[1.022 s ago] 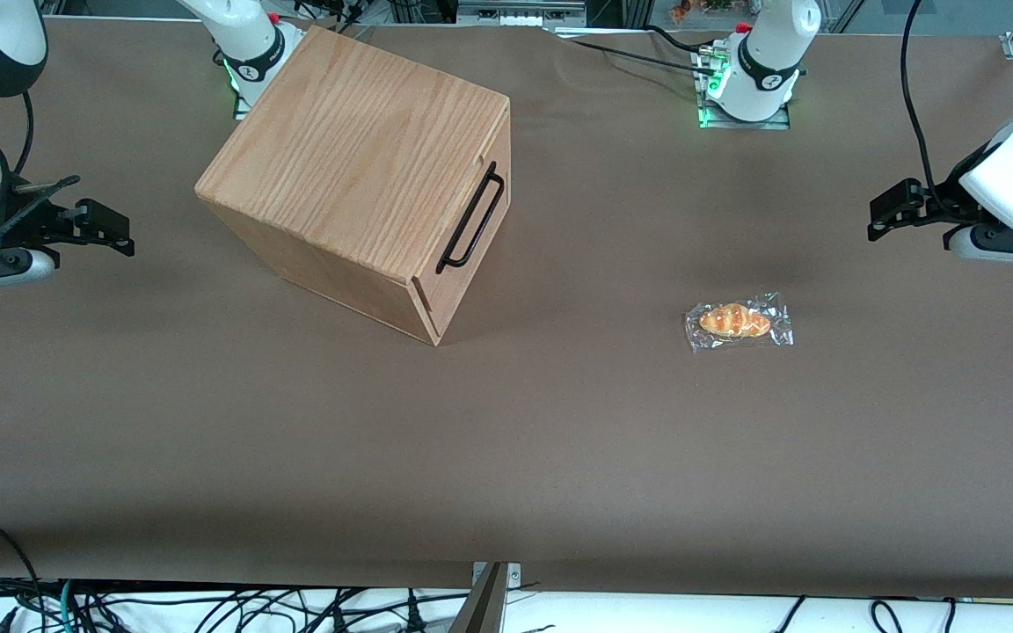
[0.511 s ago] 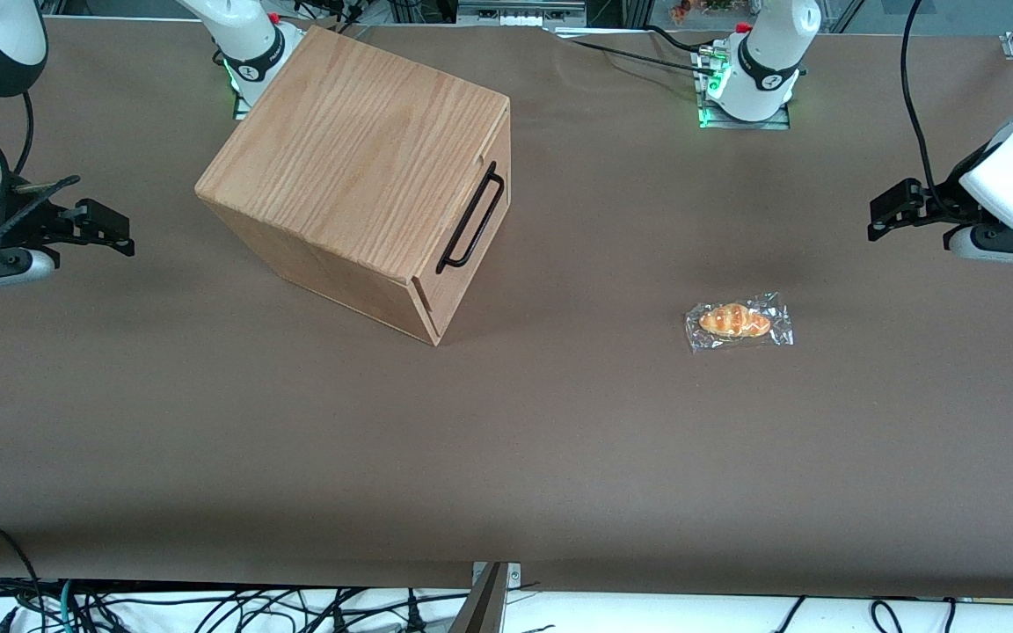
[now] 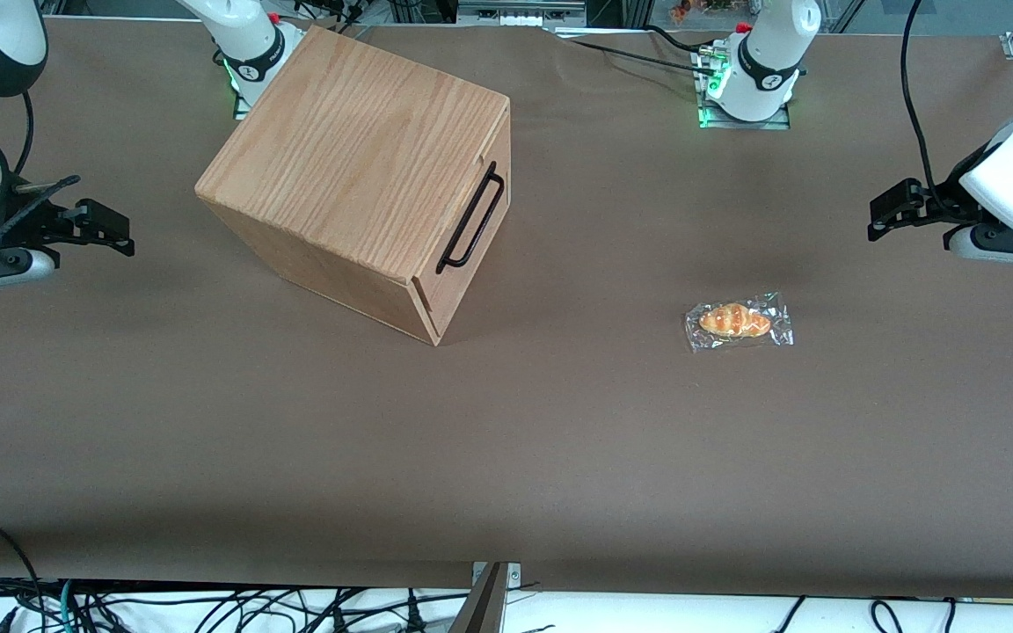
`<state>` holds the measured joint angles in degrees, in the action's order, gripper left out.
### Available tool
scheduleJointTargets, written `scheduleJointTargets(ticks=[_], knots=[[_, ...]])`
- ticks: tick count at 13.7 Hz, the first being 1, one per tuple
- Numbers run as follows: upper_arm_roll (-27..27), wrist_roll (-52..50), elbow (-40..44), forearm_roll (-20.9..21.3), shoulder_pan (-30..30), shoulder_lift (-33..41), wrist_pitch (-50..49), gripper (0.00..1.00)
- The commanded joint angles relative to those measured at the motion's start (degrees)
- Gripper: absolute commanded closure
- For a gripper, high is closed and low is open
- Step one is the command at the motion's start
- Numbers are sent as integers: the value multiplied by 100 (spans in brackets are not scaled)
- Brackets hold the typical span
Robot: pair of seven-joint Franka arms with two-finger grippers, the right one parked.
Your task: Open top drawer with left arm
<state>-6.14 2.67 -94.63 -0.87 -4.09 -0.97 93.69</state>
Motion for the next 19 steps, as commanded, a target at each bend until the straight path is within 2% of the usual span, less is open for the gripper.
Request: scheduleJointTargets(ticks=[1, 13, 14, 15, 16, 19], knots=[[-18, 14, -3, 61, -13, 18, 26, 0], [-71, 22, 6, -27, 84, -122, 0, 0], [-62, -3, 15, -523, 93, -288, 0, 0], [-62, -82, 24, -1190, 76, -524, -9, 0], [-71, -74, 15, -1536, 93, -649, -9, 0], [-404, -74, 85, -1609, 452, -1272, 52, 0]])
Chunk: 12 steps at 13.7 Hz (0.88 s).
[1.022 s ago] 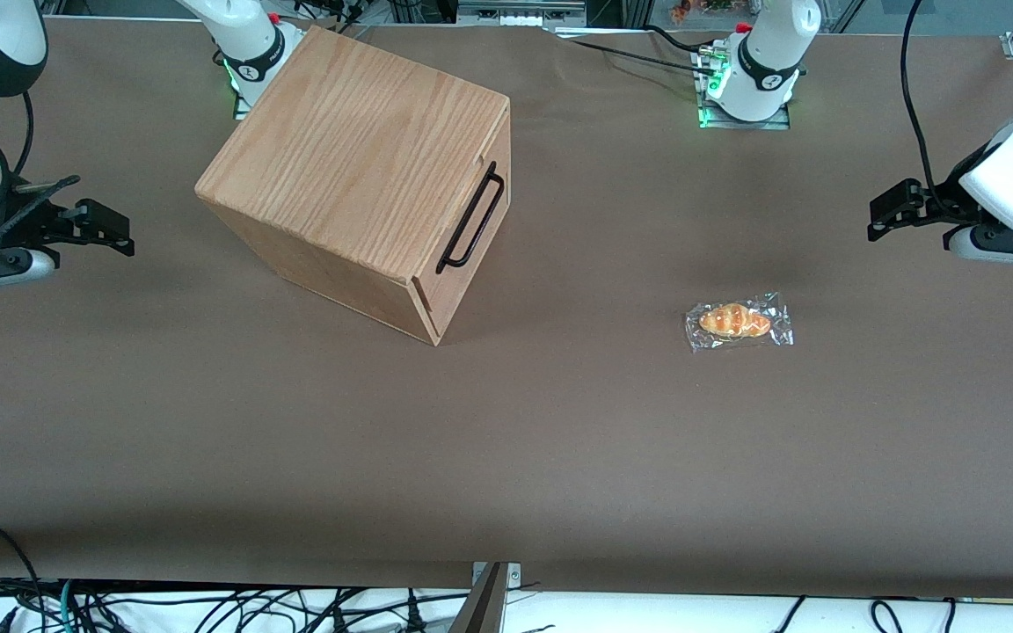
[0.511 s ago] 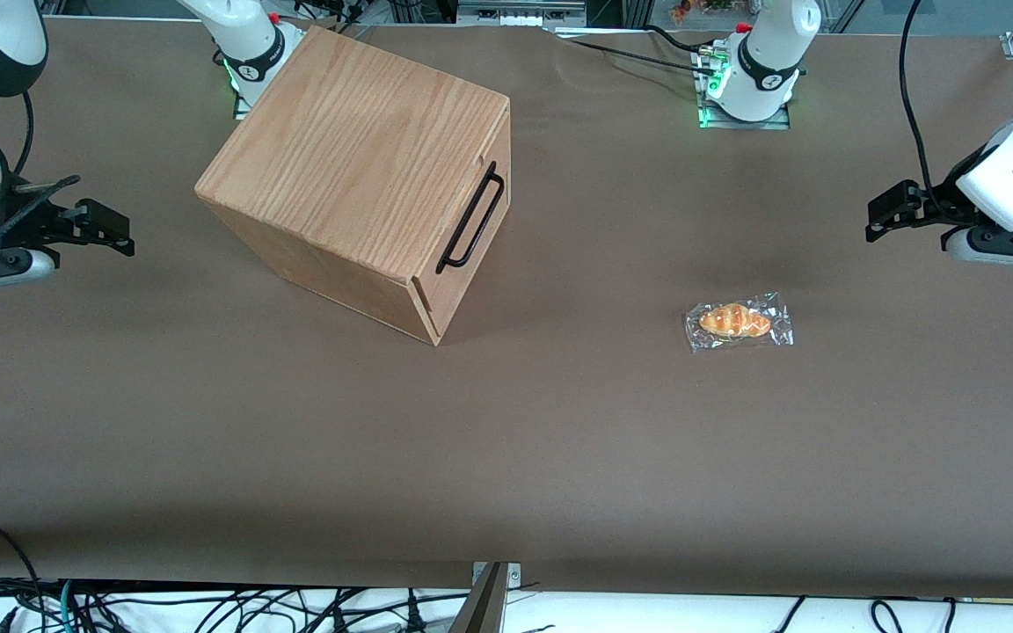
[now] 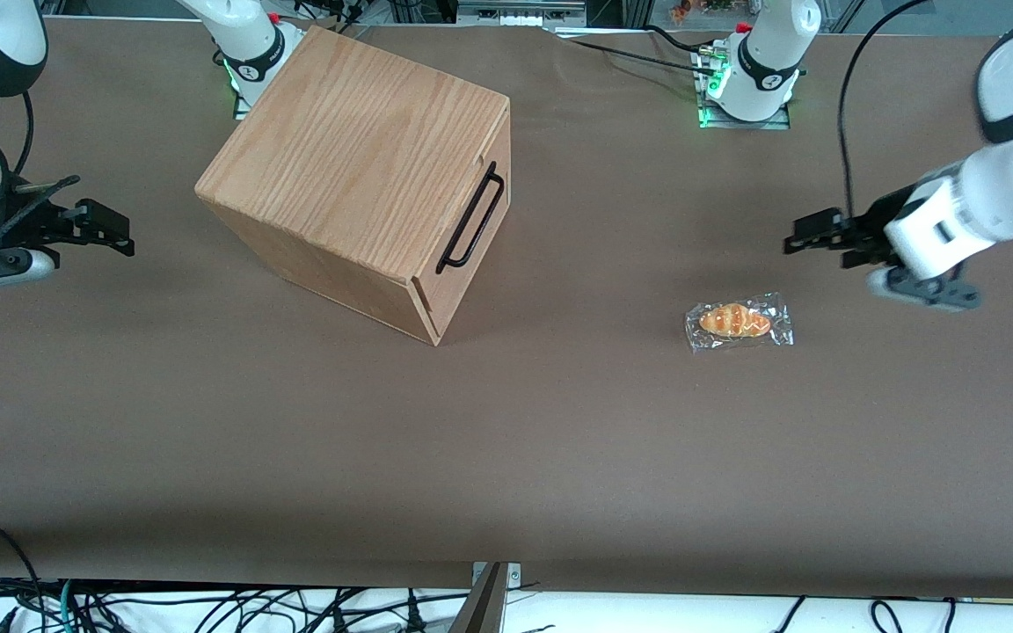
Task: Open top drawer with left arm
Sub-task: 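Move the open left gripper toward the black drawer handle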
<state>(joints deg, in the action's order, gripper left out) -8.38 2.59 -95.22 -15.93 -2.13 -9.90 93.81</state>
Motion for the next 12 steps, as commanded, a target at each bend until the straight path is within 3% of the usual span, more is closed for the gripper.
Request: scheduleJointTargets(ticks=[1, 3, 5, 9, 12], knots=[[-277, -74, 214, -112, 431, -546, 50, 0], [-305, -162, 311, -199, 931, -766, 259, 0], [-305, -450, 329, -594, 1440, -960, 864, 0], [-305, -1119, 337, -639, 2390, -1215, 1700, 0], [-305, -1287, 346, -937, 2831, -1408, 2193, 0]])
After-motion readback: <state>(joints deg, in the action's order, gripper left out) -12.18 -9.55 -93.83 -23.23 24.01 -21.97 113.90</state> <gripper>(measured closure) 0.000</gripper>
